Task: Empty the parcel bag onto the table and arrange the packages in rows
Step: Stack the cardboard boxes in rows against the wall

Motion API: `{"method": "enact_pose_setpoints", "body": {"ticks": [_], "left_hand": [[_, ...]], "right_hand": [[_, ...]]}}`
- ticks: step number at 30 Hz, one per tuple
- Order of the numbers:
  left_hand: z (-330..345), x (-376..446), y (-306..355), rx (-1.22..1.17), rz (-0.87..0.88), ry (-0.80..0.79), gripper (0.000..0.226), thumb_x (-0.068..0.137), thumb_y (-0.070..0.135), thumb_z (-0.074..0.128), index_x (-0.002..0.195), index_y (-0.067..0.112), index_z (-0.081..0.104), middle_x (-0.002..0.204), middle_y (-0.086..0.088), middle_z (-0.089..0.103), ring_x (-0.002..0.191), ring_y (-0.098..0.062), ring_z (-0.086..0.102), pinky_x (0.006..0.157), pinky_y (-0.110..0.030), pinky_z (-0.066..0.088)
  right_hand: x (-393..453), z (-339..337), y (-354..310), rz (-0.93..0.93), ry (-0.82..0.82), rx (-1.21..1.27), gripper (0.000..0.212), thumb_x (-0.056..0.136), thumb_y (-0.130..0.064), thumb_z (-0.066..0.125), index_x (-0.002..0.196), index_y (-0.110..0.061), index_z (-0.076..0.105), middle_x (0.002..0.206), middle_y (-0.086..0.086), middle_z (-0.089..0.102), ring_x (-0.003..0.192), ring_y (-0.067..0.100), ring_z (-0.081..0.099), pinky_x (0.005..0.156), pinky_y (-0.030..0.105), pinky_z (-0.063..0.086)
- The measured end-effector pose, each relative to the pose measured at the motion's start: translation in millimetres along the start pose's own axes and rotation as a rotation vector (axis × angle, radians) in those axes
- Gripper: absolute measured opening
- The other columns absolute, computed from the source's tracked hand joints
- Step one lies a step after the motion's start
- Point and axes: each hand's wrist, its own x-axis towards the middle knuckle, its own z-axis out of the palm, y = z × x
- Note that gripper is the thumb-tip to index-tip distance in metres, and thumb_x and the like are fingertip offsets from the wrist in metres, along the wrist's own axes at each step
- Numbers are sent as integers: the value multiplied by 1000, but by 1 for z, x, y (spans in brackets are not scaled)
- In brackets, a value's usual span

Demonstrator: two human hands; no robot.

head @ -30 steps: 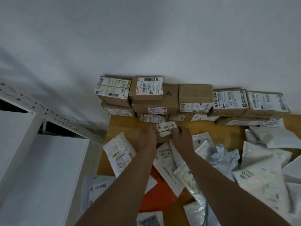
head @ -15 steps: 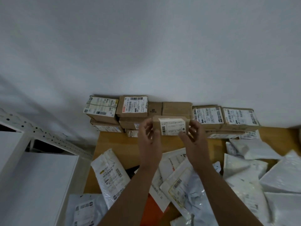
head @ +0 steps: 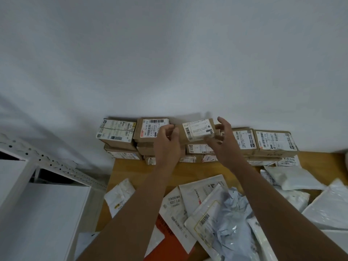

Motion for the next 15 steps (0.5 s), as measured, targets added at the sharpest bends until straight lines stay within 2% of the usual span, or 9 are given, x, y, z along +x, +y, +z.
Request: {"method": "enact_pose_setpoints", "body": {"ticks": [2,6,9,11,13,15], "left_hand": [[1,6,3,47,19,-15,20,99,30,52,116,23,59,100,13,59,99,-9,58,76,-20,46],[5,10,0,124,101,-40,29,98,12,51,125,21,56,116,9,61,105,-7,56,90,-25,48],[8,8,-7,205,182,-17,30,98,7,46,123,18,57,118,7,62,103,-4,53,86,-19,45],[11,7,-11,220,187,-26,29,100,8,42,123,17,57,118,5,62,103,-5,52,85,-19,43],[16,7,-12,241,175,-64,31,98,6,42,122,18,58,117,5,62,102,-6,52,82,-18,43],[20,9,-13,276,156,-95,30,97,7,43,121,18,58,114,4,62,97,-7,53,77,-18,42]], "right_hand": [[4,0,1,-17,24,-70,60,93,-21,65,145,-21,35,132,0,51,113,19,57,89,35,55],[10,2,3,-17,24,-77,51,90,-16,65,136,-18,42,129,0,54,114,14,53,90,30,50],[14,8,7,35,30,-35,47,89,-11,66,128,-18,40,125,4,55,108,16,58,85,30,54],[16,15,12,-1,33,-58,54,87,-9,68,131,-20,39,128,5,52,114,19,57,92,36,54],[22,22,18,-49,29,-189,63,87,-10,67,142,-19,37,133,6,42,118,16,48,99,35,48],[26,27,18,-61,28,-328,60,90,-13,65,144,-18,38,135,9,35,113,14,42,98,32,44]]}}
